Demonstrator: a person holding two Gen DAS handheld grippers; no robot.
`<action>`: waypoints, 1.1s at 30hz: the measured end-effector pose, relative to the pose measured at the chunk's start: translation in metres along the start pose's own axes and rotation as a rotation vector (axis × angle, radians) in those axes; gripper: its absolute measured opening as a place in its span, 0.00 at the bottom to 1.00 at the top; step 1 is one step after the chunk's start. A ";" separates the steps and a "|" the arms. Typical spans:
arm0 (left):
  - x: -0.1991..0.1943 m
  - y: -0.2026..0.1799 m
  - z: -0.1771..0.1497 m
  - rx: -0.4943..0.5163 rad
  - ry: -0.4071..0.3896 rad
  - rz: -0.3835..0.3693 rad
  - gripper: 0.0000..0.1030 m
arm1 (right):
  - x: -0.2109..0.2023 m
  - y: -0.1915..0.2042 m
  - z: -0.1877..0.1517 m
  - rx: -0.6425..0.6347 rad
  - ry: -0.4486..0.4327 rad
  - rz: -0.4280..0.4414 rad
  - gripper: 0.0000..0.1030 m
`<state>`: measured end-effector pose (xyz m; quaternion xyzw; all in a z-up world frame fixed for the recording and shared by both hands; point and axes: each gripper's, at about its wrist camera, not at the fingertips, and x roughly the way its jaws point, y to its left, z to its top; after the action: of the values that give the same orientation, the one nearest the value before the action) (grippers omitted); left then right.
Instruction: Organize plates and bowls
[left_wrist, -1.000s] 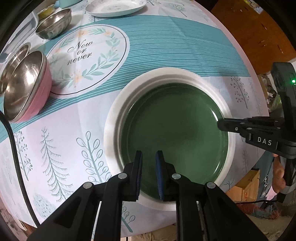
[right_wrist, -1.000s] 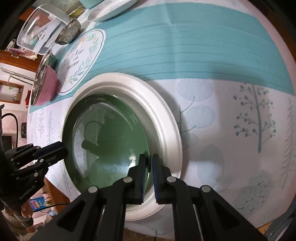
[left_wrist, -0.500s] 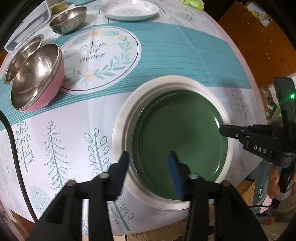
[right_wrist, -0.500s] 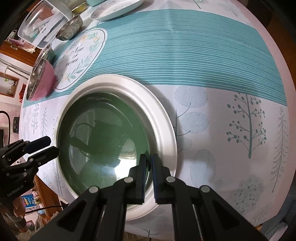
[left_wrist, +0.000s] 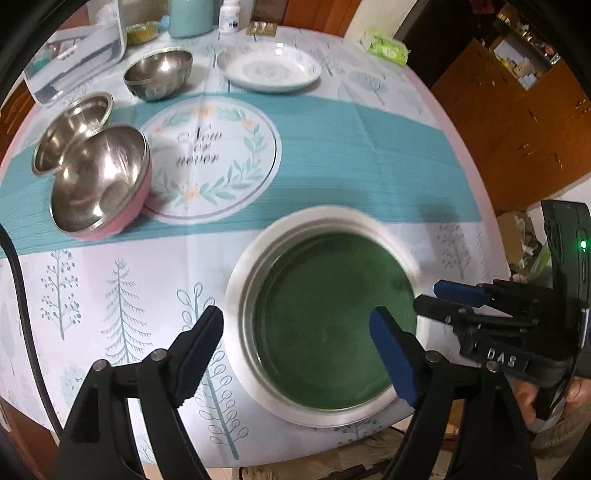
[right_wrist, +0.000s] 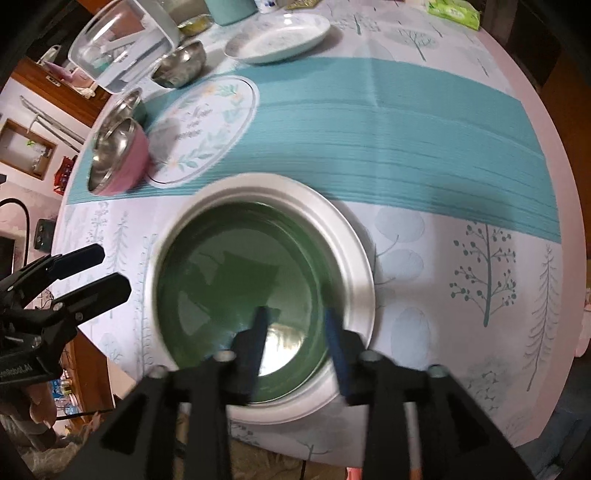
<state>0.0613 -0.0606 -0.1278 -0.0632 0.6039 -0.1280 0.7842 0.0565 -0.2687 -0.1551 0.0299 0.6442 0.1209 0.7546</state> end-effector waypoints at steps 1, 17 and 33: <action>-0.004 -0.002 0.001 0.001 -0.005 0.004 0.81 | -0.004 0.002 0.001 -0.009 -0.010 0.000 0.37; -0.103 -0.029 0.065 -0.003 -0.221 0.111 0.81 | -0.114 0.000 0.057 -0.181 -0.251 0.040 0.37; -0.168 -0.040 0.178 0.108 -0.388 0.314 0.81 | -0.197 -0.025 0.156 -0.169 -0.462 -0.053 0.37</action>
<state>0.1883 -0.0621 0.0855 0.0499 0.4367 -0.0221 0.8980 0.1853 -0.3191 0.0566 -0.0233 0.4428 0.1443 0.8846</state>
